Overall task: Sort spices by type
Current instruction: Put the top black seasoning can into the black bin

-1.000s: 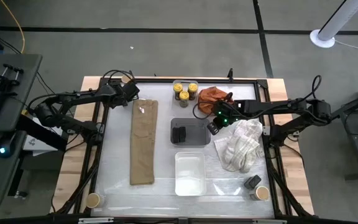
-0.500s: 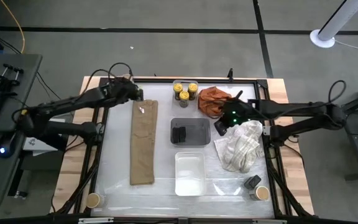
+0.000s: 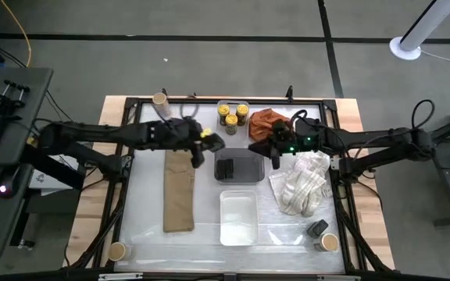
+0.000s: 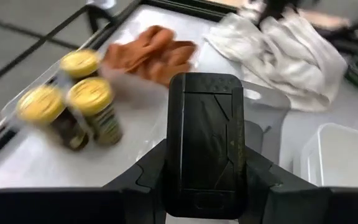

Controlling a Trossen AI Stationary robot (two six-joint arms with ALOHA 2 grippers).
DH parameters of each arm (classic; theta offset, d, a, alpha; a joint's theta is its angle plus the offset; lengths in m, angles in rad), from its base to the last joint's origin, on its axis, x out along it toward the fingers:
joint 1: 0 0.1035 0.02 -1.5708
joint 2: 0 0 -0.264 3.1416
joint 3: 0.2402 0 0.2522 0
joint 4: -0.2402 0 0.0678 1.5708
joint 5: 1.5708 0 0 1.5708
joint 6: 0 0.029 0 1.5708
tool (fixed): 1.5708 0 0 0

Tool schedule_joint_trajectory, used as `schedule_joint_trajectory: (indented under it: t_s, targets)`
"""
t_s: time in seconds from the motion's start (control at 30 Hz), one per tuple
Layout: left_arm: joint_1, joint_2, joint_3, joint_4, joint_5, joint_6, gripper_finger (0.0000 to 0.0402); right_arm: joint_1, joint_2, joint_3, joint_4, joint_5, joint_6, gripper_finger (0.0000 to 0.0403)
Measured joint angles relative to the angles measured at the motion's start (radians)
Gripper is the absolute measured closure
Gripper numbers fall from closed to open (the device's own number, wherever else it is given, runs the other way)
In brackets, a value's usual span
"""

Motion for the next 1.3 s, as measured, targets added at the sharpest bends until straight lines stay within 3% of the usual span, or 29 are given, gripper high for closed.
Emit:
schedule_joint_trajectory:
  t_s: [0.13, 0.33, 0.57, 0.8, 1.3]
  targets:
    - [-0.03, 0.133, 0.11, -0.005, 0.025, 0.114, 0.0282, 0.009, 0.035, 0.0, 0.032, 0.019, 0.009, 0.0328]
    - [-0.036, 0.289, 0.272, -0.022, 0.065, 0.227, 0.0286, 0.049, 0.054, 0.0, 0.048, 0.03, -0.124, 0.0221]
    - [-0.036, 0.348, 0.356, -0.053, 0.081, 0.272, 0.0286, 0.063, 0.053, 0.016, 0.001, 0.113, -0.341, 0.0133]
    - [-0.038, 0.348, 0.356, -0.056, 0.081, 0.272, 0.0286, 0.056, 0.064, 0.055, -0.105, 0.211, -0.504, 0.0119]
    - [-0.048, 0.348, 0.356, -0.038, 0.082, 0.272, 0.0286, 0.042, 0.149, 0.059, -0.056, 0.132, -0.548, 0.0119]
